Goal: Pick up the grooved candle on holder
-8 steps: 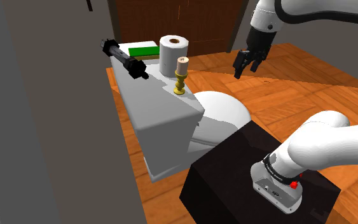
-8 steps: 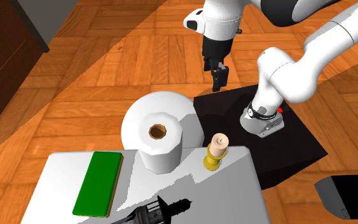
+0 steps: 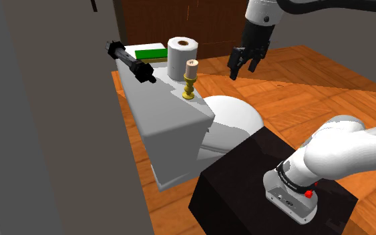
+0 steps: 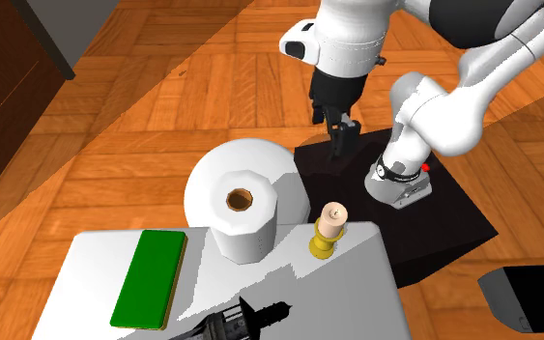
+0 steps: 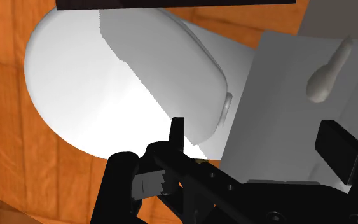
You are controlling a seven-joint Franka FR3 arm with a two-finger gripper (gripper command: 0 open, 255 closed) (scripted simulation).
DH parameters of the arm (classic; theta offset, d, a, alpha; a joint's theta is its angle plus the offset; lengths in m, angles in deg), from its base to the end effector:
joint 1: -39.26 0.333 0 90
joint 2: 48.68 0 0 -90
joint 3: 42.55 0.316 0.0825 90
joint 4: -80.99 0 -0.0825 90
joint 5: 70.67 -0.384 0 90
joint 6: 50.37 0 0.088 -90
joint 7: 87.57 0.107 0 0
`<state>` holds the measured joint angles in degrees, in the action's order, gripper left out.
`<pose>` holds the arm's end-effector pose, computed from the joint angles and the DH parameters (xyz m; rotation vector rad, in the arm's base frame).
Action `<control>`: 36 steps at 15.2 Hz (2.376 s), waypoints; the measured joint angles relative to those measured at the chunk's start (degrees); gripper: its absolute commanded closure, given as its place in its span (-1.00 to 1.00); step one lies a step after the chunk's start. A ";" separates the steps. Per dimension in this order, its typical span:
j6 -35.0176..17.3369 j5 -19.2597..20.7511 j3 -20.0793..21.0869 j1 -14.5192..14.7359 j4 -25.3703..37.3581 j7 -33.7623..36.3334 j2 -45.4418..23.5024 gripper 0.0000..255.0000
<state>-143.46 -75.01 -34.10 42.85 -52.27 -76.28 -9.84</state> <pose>0.3314 0.0899 0.5713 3.1194 -0.0400 -0.0384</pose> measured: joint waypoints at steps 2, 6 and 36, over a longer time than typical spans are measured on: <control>0.37 -0.92 2.06 0.74 3.29 1.91 -2.59 -1.00; 1.36 -2.11 5.79 1.97 9.49 5.47 -7.08 -1.00; -0.80 -2.11 14.24 3.90 20.29 13.65 -18.66 1.00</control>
<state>-144.26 -77.12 -19.86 46.75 -31.98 -62.63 -28.50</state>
